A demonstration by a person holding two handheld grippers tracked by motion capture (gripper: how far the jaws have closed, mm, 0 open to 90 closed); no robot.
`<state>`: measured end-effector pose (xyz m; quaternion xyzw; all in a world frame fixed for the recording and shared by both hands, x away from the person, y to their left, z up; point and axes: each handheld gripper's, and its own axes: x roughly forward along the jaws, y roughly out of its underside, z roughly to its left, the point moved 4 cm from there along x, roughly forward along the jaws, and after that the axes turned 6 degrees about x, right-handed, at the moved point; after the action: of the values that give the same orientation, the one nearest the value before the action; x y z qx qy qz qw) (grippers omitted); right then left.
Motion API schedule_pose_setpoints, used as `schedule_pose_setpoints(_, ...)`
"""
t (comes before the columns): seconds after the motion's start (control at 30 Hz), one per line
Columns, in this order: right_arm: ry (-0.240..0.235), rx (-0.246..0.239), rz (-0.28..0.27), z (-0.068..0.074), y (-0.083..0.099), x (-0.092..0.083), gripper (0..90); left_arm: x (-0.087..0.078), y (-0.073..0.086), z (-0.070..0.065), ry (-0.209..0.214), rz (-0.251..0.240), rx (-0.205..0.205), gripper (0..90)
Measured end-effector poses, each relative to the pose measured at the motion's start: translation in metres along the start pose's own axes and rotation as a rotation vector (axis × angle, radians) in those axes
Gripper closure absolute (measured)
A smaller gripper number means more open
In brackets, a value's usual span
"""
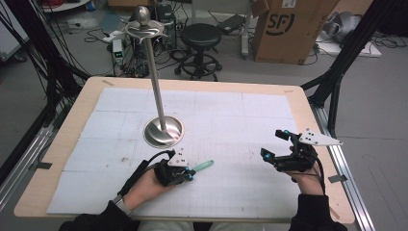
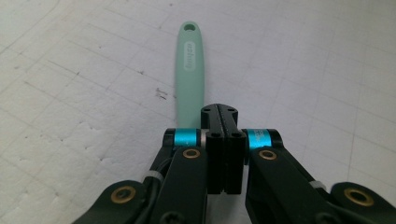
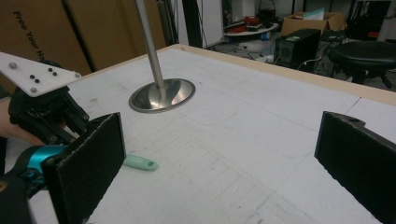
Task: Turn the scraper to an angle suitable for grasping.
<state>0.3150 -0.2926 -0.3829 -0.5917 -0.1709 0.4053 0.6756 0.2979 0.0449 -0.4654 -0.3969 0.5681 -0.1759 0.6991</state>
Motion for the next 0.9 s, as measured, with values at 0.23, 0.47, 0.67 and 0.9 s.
schedule_pose_setpoints(0.23,0.011,0.000,-0.006,-0.002,0.001,-0.002,0.8,-0.033,-0.007,0.014,0.030,-0.144,-0.056,89.7)
schedule_pose_setpoints(0.47,0.023,0.013,-0.024,-0.009,-0.001,-0.005,0.8,-0.073,-0.008,0.029,0.050,-0.356,-0.087,70.1)
schedule_pose_setpoints(0.67,0.051,0.013,-0.021,-0.017,0.004,-0.003,0.8,-0.096,-0.007,0.032,-0.005,-0.403,-0.010,48.1)
schedule_pose_setpoints(0.9,0.050,0.041,-0.030,-0.024,0.005,-0.003,0.8,-0.092,-0.004,0.024,-0.033,-0.323,0.071,24.3)
